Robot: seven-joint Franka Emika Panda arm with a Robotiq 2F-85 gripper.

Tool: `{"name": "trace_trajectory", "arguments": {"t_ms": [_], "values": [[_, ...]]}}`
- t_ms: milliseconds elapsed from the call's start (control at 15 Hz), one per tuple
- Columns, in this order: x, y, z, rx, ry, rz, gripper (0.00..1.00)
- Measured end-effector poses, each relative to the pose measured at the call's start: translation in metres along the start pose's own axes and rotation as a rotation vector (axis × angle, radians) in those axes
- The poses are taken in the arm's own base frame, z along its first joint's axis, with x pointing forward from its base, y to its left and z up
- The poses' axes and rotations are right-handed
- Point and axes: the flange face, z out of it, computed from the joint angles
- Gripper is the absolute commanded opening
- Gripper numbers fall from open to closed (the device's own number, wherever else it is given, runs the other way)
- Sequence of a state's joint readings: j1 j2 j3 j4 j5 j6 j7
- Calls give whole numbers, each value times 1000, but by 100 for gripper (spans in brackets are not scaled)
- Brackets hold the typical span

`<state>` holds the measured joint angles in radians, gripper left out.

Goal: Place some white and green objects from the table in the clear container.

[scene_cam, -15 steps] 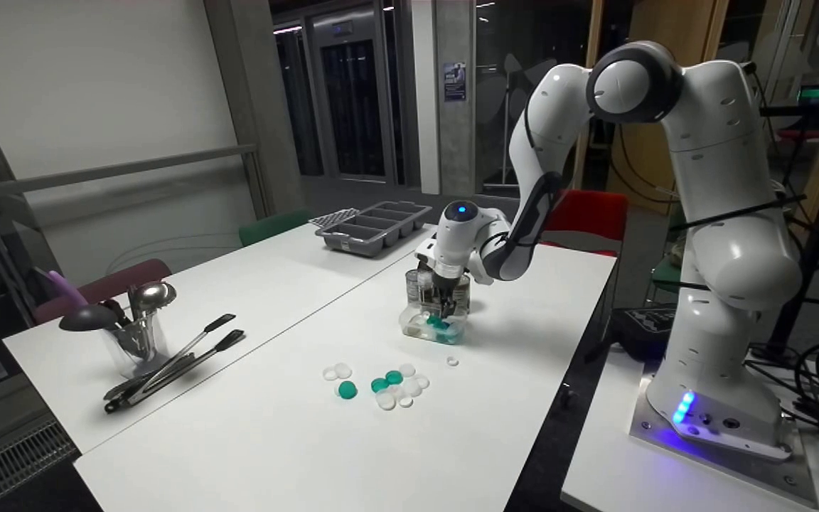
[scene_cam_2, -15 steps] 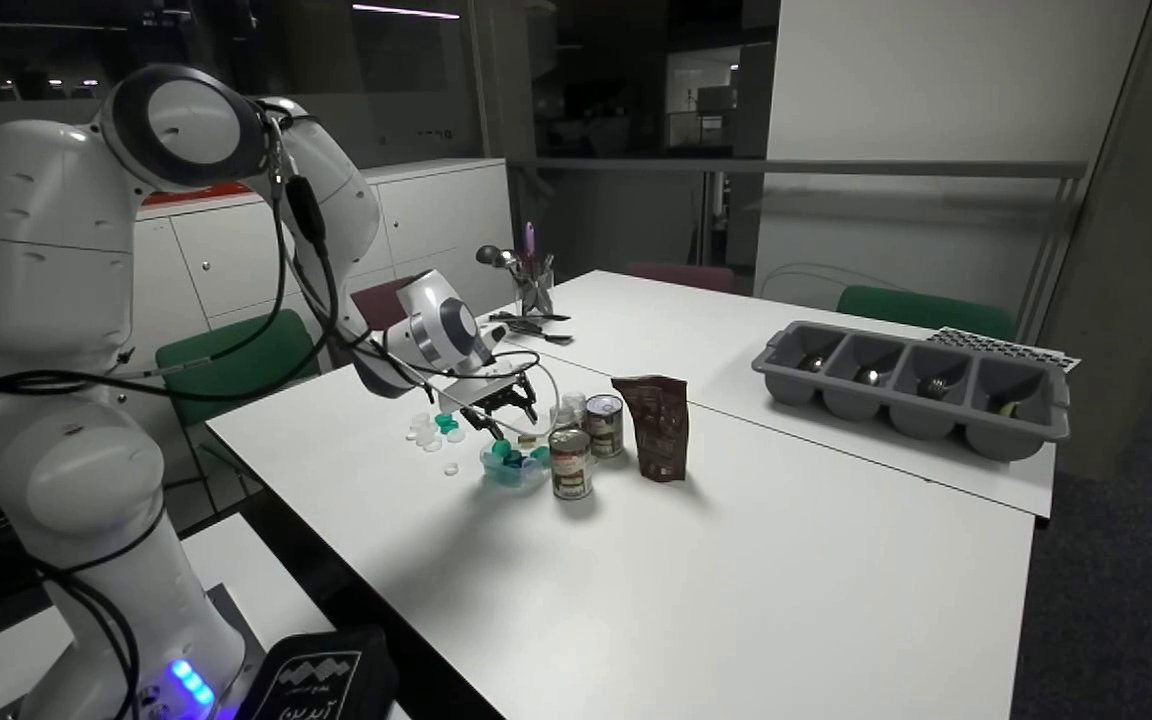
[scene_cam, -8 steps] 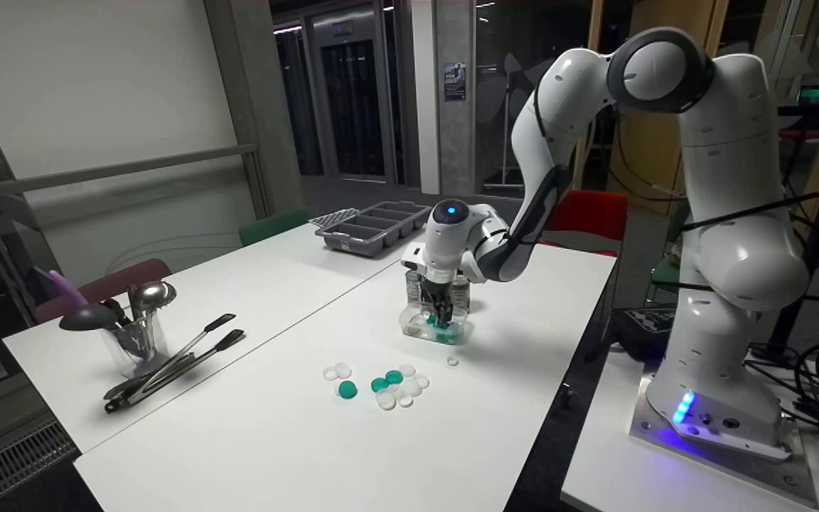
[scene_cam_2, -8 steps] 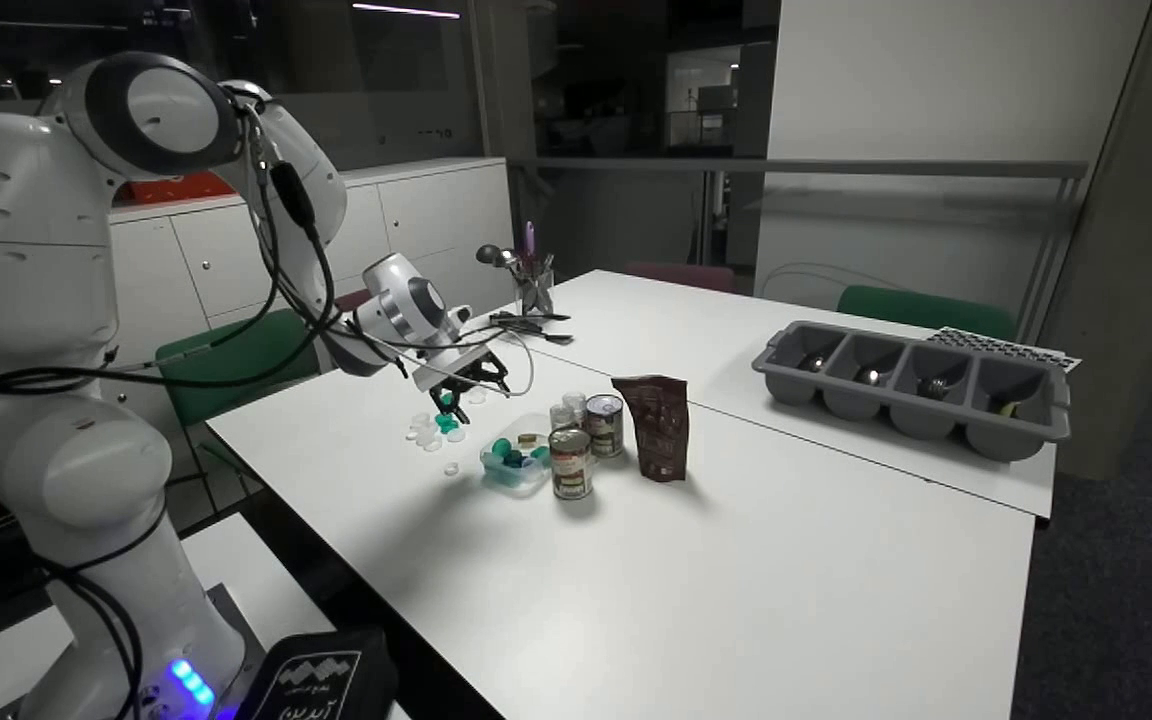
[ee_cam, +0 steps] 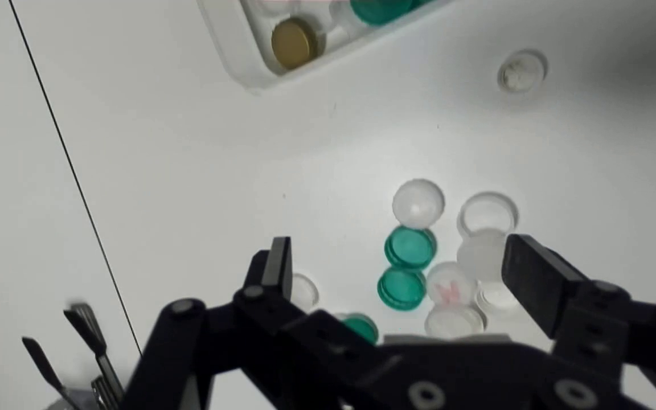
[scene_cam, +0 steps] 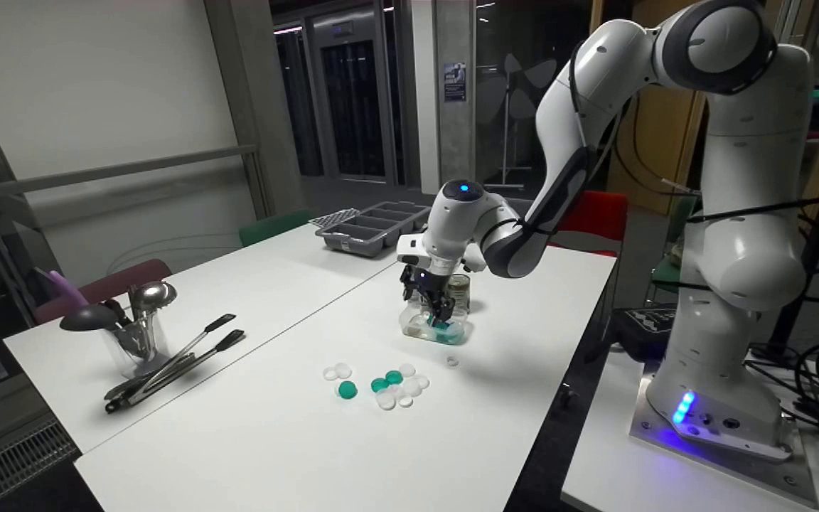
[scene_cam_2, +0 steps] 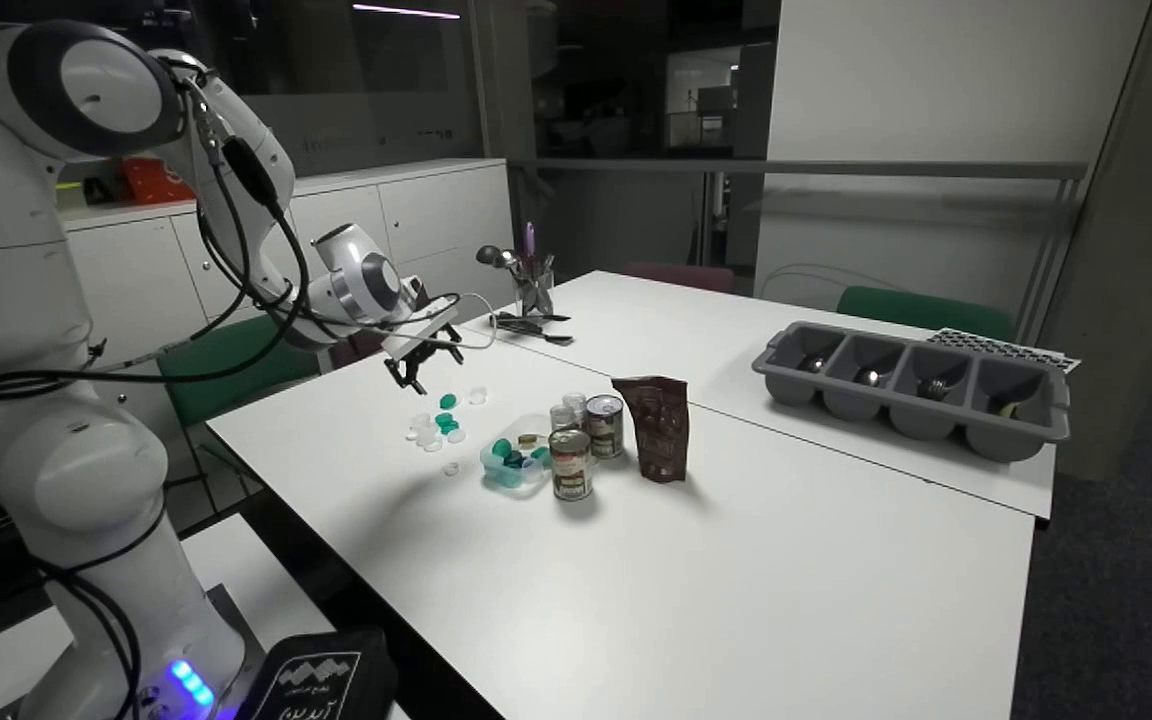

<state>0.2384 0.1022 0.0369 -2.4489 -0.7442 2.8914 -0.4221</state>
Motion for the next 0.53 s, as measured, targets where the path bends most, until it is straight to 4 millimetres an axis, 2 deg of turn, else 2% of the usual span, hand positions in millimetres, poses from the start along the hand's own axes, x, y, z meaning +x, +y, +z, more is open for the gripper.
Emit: {"name": "trace_trajectory", "arguments": {"t_ms": [133, 333, 533], "values": [[6, -6, 3, 23, 87, -32, 100], [22, -27, 20, 83, 164, -74, 100], [22, -26, 23, 85, 162, -67, 100]]}}
